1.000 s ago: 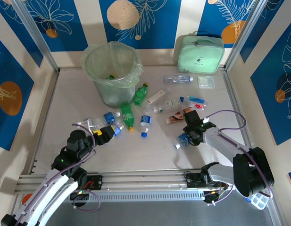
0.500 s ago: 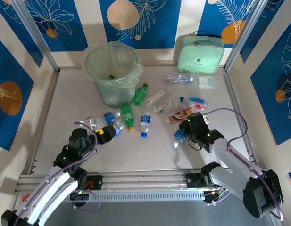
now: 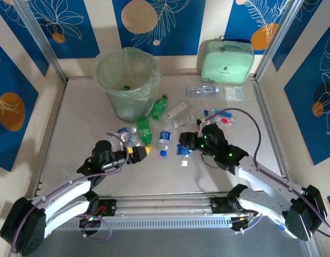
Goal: Put the plastic bottles in the bin
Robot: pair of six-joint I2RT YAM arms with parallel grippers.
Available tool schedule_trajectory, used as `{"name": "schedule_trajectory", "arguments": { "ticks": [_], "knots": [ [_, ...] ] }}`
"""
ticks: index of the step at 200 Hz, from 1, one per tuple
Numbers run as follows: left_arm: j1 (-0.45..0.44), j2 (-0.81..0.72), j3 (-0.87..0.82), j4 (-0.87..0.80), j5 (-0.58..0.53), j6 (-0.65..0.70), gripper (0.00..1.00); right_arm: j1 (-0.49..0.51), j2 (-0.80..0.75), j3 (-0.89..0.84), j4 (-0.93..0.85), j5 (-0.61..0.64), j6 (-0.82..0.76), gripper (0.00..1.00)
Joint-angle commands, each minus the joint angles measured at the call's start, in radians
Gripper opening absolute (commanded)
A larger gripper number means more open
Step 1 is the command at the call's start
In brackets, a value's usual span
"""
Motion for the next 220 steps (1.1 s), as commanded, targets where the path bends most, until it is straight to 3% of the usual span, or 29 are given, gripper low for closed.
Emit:
{"name": "schedule_trajectory", "arguments": {
  "ticks": [1,78,137,195,220],
  "knots": [
    [-0.041,0.043,0.012,0.227,0.117,-0.004,0.99,0.012,0.048,0.044,0.096,-0.087,-0.056,0.44],
    [-0.102,0.133,0.024,0.349,0.124,0.016,1.00,0.153,0.179,0.031,0.392,-0.121,0.050,0.45],
    [-0.110,0.164,0.008,0.484,0.171,-0.034,0.99,0.230,0.226,0.029,0.470,-0.081,0.082,0.45],
    [-0.126,0.164,0.012,0.513,0.200,-0.051,0.86,0.258,0.253,0.026,0.518,-0.051,0.106,0.45],
    [-0.131,0.153,0.013,0.509,0.201,-0.045,0.75,0.261,0.260,0.033,0.521,-0.052,0.107,0.45]
  ]
}}
